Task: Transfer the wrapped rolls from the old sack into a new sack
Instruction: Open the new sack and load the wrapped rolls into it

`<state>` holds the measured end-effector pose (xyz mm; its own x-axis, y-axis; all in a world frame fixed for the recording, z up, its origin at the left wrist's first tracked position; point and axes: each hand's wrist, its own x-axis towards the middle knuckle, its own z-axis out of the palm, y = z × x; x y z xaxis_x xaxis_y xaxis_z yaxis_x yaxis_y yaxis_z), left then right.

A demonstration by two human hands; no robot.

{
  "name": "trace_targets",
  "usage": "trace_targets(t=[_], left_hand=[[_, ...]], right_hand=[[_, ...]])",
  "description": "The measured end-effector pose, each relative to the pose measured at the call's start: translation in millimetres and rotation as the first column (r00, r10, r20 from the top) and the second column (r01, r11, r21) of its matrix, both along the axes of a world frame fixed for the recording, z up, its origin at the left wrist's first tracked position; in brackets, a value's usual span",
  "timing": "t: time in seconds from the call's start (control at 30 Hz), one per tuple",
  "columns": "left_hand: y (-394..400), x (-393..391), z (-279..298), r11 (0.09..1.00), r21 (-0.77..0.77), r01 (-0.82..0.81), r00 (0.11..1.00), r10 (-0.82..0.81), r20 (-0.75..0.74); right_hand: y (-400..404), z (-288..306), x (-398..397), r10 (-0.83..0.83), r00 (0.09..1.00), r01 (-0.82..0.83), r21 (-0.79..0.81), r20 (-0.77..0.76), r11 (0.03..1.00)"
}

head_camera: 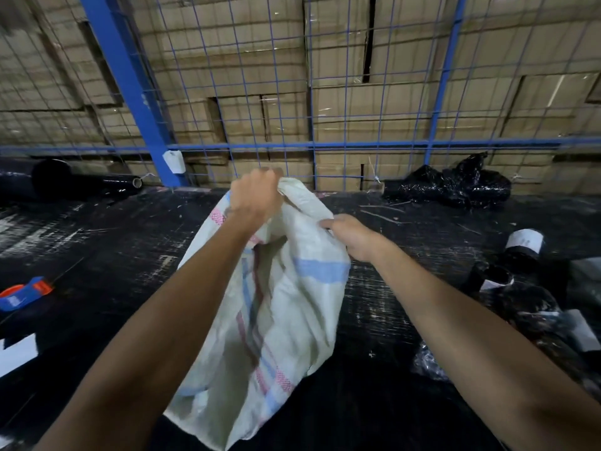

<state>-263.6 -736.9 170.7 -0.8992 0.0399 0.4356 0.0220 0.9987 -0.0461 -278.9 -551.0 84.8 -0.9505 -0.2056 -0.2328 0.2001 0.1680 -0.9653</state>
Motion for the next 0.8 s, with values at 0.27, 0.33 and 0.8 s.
trace_targets(t=[0.27, 0.33, 0.8], left_hand=[[11, 10, -23, 0.891, -0.334, 0.307, 0.919, -0.369, -0.139], [28, 18, -34, 0.845, -0.355, 0.4, 0.892, -0.448, -0.059], [1, -13, 19, 0.993, -0.116, 0.002, 0.979, -0.025, -0.202]], right_hand=[[25, 13, 12, 0.212, 0.961, -0.089, -0.532, 0.175, 0.842], [23, 26, 16, 0.234, 0.961, -0.12, -0.543, 0.146, 0.831], [25, 25, 30, 0.172, 0.972, -0.032, -0.628, 0.163, 0.777]])
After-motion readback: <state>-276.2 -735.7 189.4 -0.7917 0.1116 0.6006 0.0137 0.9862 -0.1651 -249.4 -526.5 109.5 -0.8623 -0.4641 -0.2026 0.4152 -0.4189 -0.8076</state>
